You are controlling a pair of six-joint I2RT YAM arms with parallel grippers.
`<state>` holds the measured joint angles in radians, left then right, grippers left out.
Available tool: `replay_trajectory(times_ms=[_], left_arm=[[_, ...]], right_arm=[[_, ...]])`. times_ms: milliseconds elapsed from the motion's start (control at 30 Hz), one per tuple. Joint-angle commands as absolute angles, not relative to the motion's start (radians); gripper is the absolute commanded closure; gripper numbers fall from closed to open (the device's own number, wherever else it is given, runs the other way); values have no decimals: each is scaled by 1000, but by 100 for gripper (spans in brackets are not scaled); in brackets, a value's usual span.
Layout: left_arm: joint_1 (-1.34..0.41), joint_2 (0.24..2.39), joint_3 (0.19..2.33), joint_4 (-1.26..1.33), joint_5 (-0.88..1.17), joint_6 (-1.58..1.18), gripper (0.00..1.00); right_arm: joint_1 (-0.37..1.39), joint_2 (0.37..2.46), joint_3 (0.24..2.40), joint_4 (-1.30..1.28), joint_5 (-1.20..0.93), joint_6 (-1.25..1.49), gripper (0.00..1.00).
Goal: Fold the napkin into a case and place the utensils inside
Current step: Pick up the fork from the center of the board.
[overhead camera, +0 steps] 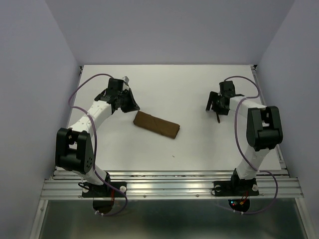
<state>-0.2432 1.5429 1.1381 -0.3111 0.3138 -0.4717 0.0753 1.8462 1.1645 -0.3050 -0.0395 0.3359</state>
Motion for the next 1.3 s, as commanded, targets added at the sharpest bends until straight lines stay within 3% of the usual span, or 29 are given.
replay_trajectory(times_ms=[0, 200, 433, 800, 967, 1067, 1267], left_arm=[[-256, 1536, 1146, -299, 322, -463, 100], [-258, 1519, 1134, -301, 311, -469, 100], [-259, 1505, 1120, -321, 293, -463, 100], [-259, 1516, 1118, -310, 302, -468, 100], [-259, 1513, 1123, -314, 308, -463, 100], [-259, 1513, 1127, -318, 308, -460, 100], [-259, 1499, 1112, -319, 304, -453, 100]], right_arm=[[184, 1874, 1190, -311, -169, 344, 24], [319, 1997, 1350, -328, -169, 380, 24], [350, 2072, 1543, -342, -161, 377, 23], [350, 1983, 1534, -387, 107, 20, 18], [350, 1982, 1511, -348, 89, -138, 17], [339, 1994, 1519, -331, 32, -188, 23], [308, 2023, 1532, -344, -46, -288, 25]])
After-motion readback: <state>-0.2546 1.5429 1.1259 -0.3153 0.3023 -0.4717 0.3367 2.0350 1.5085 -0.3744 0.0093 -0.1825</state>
